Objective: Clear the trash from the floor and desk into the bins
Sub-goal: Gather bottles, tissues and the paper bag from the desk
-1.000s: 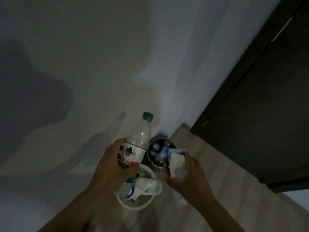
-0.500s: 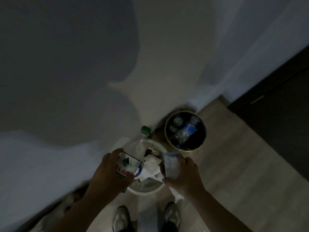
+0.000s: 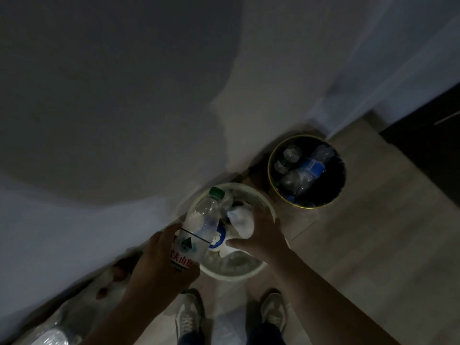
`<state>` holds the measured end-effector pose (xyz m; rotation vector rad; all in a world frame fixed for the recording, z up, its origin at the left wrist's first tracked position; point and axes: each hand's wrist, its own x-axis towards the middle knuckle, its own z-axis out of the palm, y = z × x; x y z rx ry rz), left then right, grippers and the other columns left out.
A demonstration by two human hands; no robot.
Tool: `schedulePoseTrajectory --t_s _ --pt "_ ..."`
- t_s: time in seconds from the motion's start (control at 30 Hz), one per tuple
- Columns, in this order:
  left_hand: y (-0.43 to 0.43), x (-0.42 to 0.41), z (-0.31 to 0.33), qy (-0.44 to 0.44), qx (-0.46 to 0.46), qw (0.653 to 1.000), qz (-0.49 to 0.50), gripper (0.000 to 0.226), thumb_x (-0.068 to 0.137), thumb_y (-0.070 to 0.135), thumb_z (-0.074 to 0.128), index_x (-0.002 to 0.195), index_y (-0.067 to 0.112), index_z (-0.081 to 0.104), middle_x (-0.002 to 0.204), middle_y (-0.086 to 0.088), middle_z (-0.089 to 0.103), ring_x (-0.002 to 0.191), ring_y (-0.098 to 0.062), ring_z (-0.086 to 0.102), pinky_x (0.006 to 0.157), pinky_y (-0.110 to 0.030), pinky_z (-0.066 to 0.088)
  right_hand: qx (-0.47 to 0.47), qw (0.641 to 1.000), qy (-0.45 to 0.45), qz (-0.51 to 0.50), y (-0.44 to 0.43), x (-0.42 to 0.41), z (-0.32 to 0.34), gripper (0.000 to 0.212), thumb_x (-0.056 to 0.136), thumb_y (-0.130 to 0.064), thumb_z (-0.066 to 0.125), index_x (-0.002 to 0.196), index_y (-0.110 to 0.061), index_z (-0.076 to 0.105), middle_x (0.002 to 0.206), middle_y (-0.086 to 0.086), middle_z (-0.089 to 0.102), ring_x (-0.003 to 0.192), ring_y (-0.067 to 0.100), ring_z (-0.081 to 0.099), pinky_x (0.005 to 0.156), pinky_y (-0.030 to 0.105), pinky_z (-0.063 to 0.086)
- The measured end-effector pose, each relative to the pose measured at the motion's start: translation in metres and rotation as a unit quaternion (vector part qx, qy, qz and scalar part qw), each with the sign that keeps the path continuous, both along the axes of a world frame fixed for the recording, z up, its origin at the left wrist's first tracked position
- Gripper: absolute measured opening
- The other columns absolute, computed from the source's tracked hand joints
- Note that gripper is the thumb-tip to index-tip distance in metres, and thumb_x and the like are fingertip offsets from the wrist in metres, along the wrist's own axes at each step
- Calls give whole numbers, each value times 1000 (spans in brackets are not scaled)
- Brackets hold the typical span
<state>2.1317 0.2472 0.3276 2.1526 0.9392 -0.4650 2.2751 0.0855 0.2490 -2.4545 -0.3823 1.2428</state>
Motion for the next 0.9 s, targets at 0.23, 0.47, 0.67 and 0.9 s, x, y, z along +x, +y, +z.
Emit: schedulePoseTrajectory --t_s 0.23,0.47,0.67,0.9 --pt "0 17 -4 5 13 999 -41 84 68 27 83 138 27 36 103 12 36 73 -2 48 41 -7 41 -32 996 -76 31 -41 -2 12 64 86 -37 65 141 -21 37 133 5 49 123 20 47 99 31 44" --pt "-24 79 2 -6 22 994 -103 76 72 34 78 135 29 37 111 6 49 87 -9 57 63 -18 52 -77 994 -78 6 -93 31 32 54 89 -34 60 137 -17 42 129 4 51 119 19 51 94 29 46" --pt "-62 154 -10 -21 19 987 -160 65 76 37 75 132 22 44 117 2 57 108 -18 57 90 -29 48 -90 992 -75 -40 -136 54 38 56 89 -37 57 140 -20 39 131 2 49 120 17 49 95 28 44" --pt "-102 238 -30 -9 50 977 -206 54 80 35 71 124 13 49 123 -9 57 114 -26 55 92 -34 44 -74 990 -71 -100 -175 69 45 56 89 -36 58 140 -22 40 132 1 49 121 16 49 96 26 42"
